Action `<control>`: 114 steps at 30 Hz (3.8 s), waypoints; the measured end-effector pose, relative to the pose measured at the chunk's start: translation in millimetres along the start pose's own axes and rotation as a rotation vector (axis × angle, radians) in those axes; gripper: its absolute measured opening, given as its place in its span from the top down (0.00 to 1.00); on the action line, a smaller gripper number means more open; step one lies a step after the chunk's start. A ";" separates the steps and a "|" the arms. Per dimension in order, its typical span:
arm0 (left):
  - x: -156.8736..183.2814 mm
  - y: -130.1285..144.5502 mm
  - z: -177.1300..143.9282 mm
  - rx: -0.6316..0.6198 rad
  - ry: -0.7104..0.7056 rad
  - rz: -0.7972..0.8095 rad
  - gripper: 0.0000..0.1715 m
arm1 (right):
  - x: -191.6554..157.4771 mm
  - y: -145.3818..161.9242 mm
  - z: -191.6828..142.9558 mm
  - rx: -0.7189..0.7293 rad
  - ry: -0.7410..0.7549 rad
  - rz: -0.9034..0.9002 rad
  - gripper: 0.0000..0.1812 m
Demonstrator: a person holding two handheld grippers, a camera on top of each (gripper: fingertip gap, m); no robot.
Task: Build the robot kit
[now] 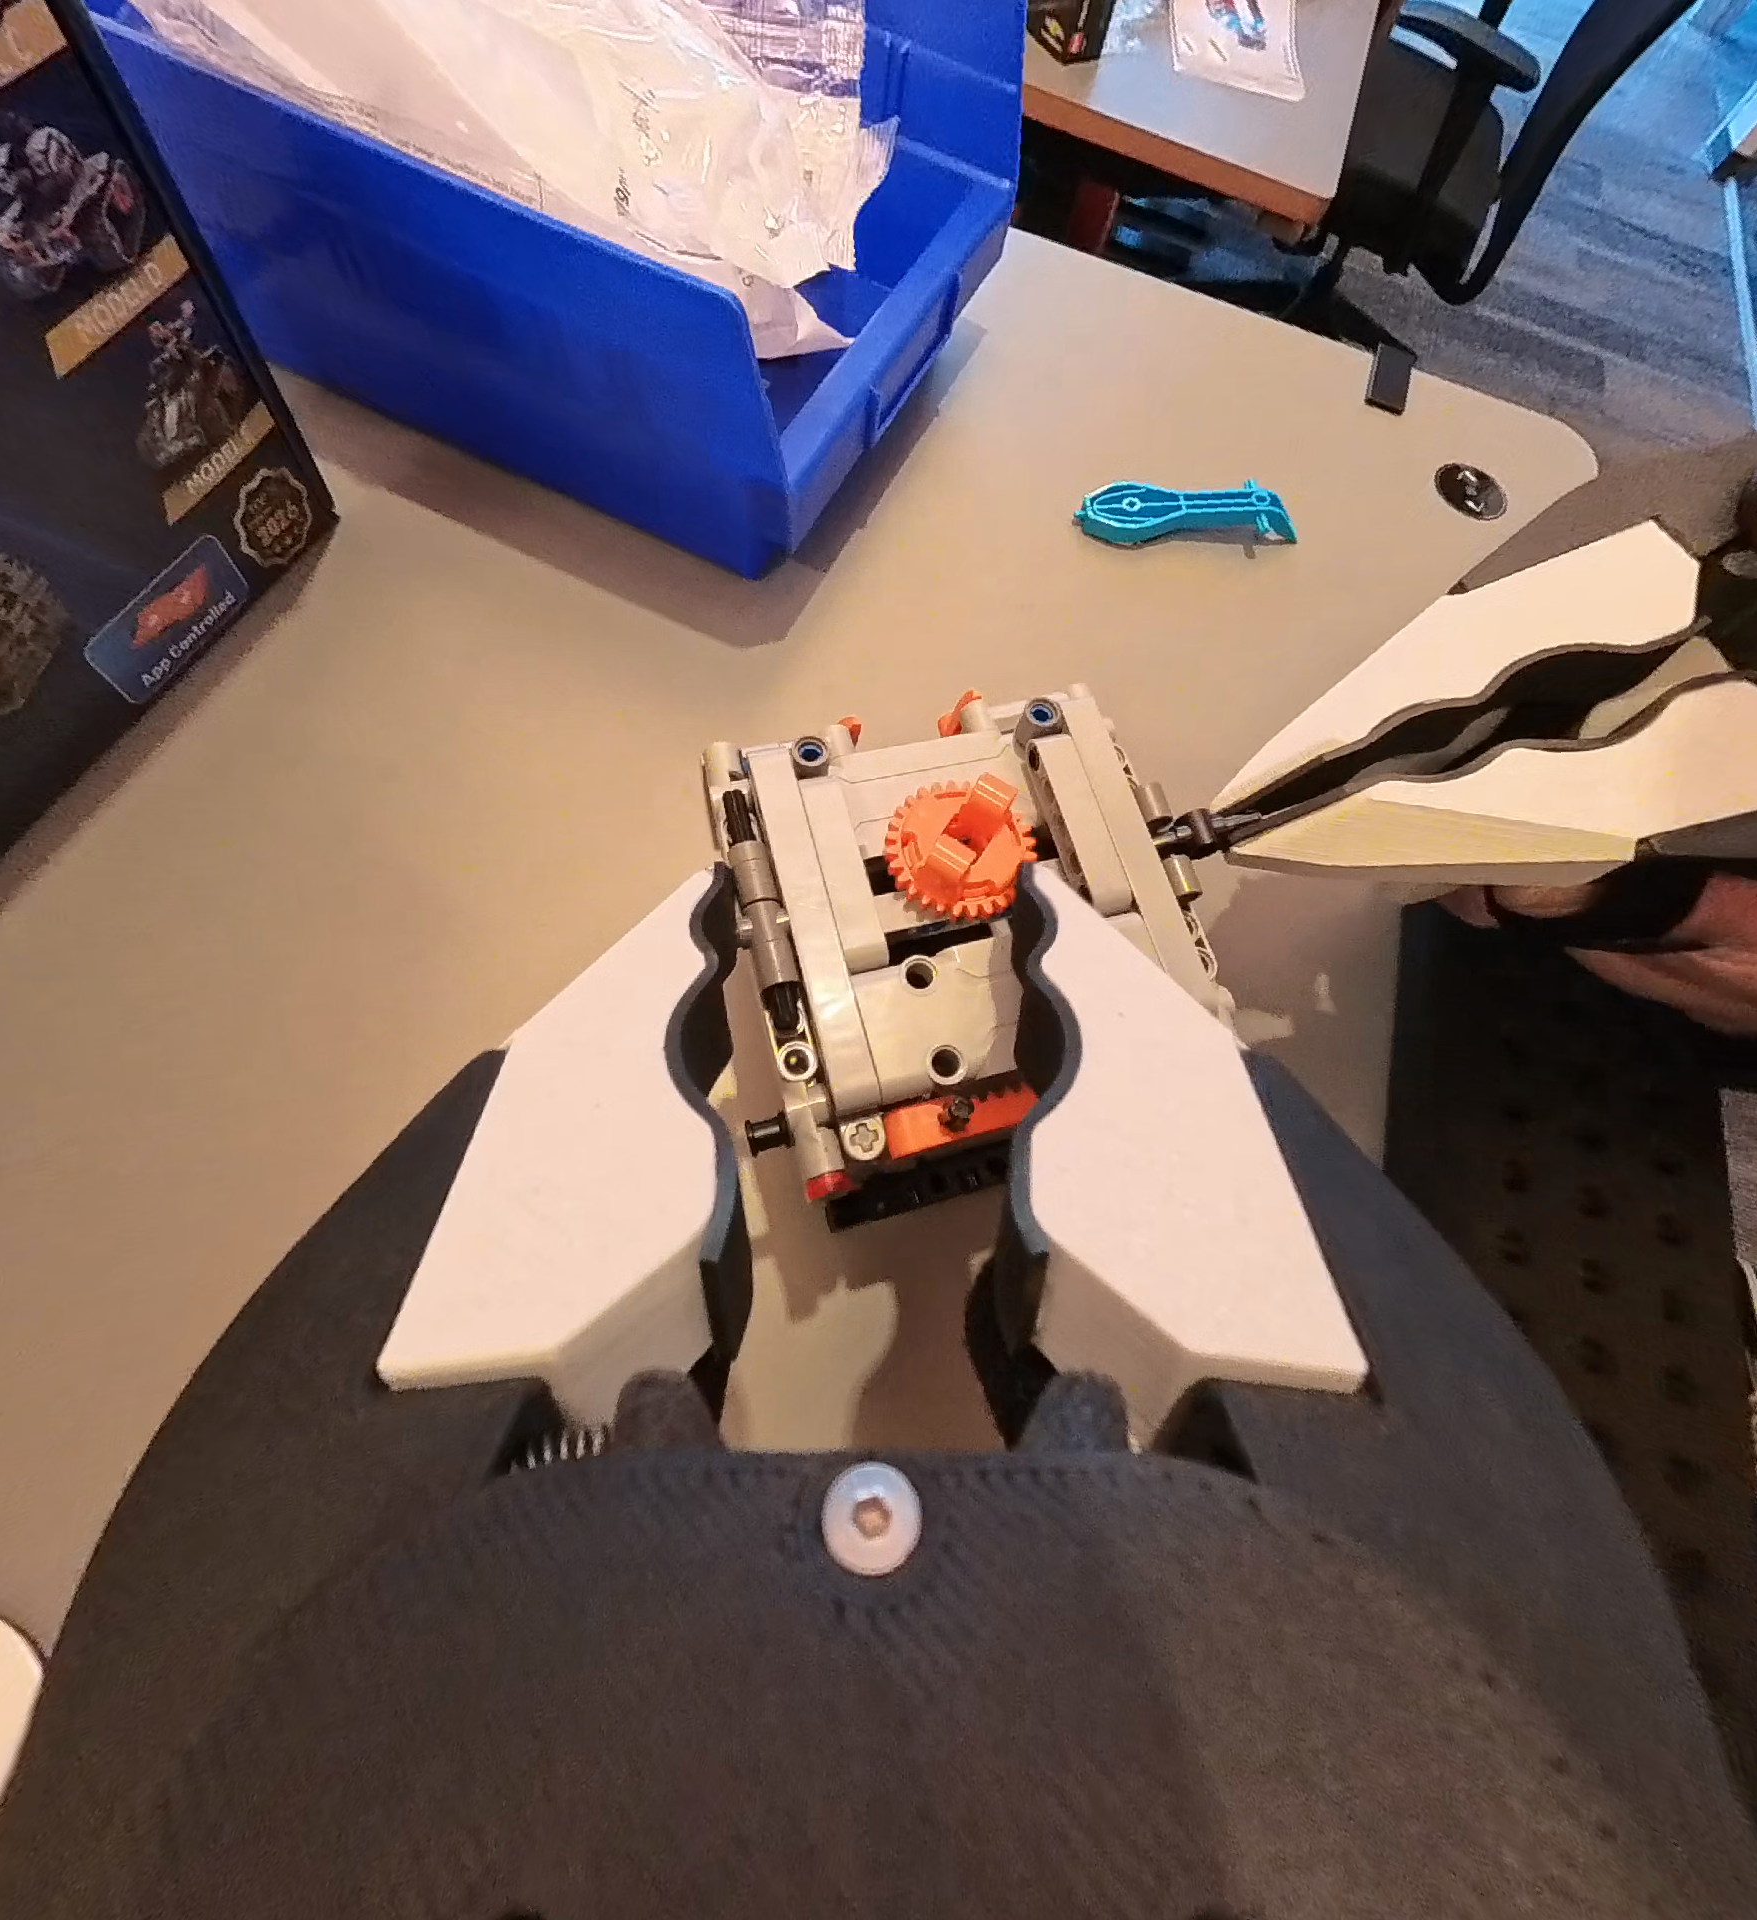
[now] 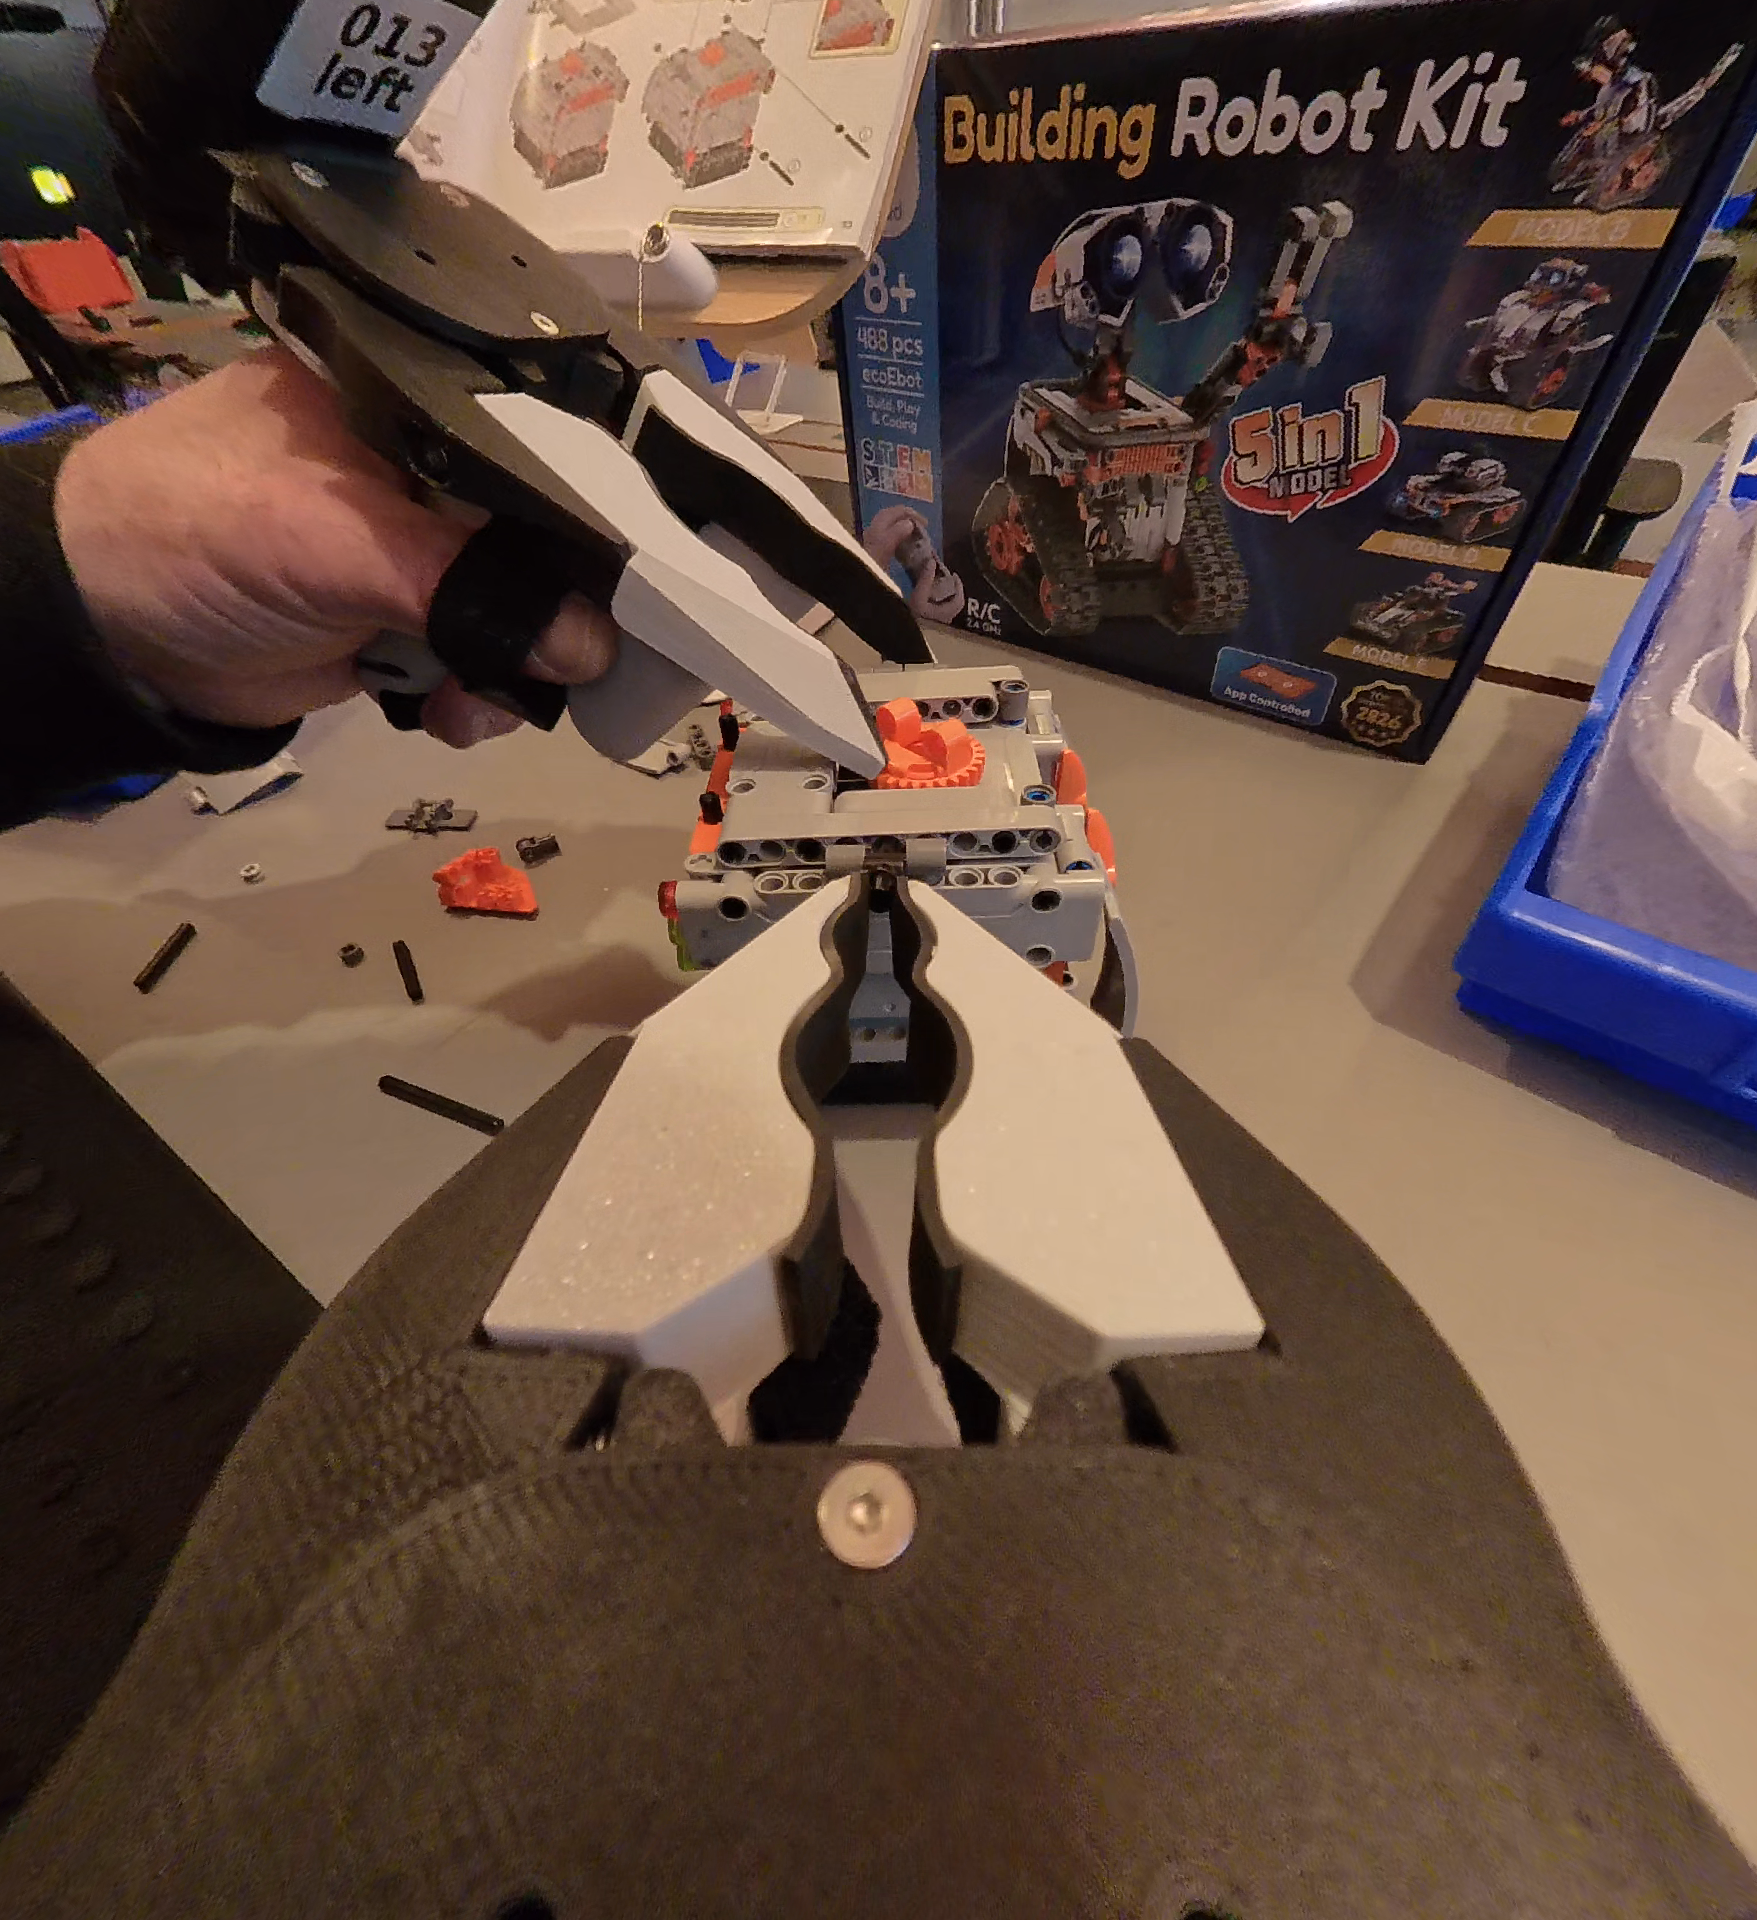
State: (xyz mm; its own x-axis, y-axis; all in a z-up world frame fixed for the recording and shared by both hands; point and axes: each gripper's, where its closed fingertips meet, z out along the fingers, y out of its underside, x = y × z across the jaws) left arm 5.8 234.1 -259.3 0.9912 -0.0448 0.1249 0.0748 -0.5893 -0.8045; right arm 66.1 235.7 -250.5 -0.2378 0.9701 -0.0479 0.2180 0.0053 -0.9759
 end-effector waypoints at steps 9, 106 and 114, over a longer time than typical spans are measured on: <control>-1.5 -1.4 1.4 0.060 -0.035 -0.021 0.69 | -2.5 1.2 2.0 0.012 0.000 -0.016 1.00; -6.9 59.2 -116.5 0.006 -0.160 -0.116 0.69 | -15.2 -16.2 -28.7 -0.187 -0.448 -0.031 0.90; 64.9 147.4 -68.4 -0.246 -0.022 -0.020 0.83 | -106.1 43.1 -3.3 -0.382 -0.616 -0.090 0.92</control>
State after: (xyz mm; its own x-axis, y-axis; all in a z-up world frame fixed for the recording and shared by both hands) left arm 73.6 89.2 -330.0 0.9921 -0.0154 0.1245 0.0679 -0.7686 -0.6361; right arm 103.9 133.8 -286.8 -0.7350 0.6504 -0.1917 0.4609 0.2717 -0.8449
